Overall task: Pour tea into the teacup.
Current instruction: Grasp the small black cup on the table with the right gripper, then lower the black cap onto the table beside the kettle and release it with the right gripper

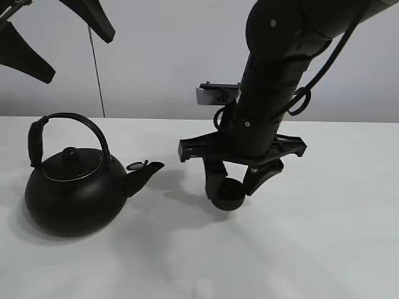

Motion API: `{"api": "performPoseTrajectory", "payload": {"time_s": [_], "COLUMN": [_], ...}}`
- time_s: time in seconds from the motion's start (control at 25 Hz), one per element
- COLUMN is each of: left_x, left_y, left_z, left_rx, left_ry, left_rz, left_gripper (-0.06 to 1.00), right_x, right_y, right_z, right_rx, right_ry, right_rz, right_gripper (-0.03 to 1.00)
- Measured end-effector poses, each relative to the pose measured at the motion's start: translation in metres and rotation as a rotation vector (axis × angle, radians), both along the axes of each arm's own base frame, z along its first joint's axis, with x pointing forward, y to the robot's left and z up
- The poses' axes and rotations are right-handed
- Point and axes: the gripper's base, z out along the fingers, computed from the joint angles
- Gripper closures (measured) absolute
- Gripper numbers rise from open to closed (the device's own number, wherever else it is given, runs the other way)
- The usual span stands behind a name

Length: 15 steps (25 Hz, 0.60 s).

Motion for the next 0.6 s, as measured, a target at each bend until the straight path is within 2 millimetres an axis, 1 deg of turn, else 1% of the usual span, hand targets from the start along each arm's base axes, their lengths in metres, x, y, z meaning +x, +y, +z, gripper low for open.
{"api": "performPoseTrajectory", "payload": {"time_s": [0.08,0.24,0.4,0.48,0.6], "left_x": [0.000,0.000,0.001,0.001,0.001], "left_y": [0.000,0.000,0.000,0.000,0.000], "left_z": [0.000,0.000,0.000,0.000,0.000], "left_rx": [0.000,0.000,0.000,-0.001,-0.001], "left_ry": [0.000,-0.001,-0.006,-0.008,-0.011], "left_rz": [0.000,0.001,0.004,0.005,0.008], "left_gripper": [0.25,0.25,0.25,0.25,0.25], "right_x": [-0.002,-0.011,-0.014,-0.014,-0.015], "right_y": [0.007,0.024,0.033,0.035,0.038], "right_z": [0.003,0.004,0.004,-0.001,-0.015], "right_rx": [0.008,0.018,0.030,0.029,0.010], "right_ry": [-0.009,-0.014,-0.033,-0.032,-0.006], "right_rz": [0.017,0.061,0.083,0.086,0.098], "right_gripper": [0.57,0.57,0.57,0.57,0.57]}}
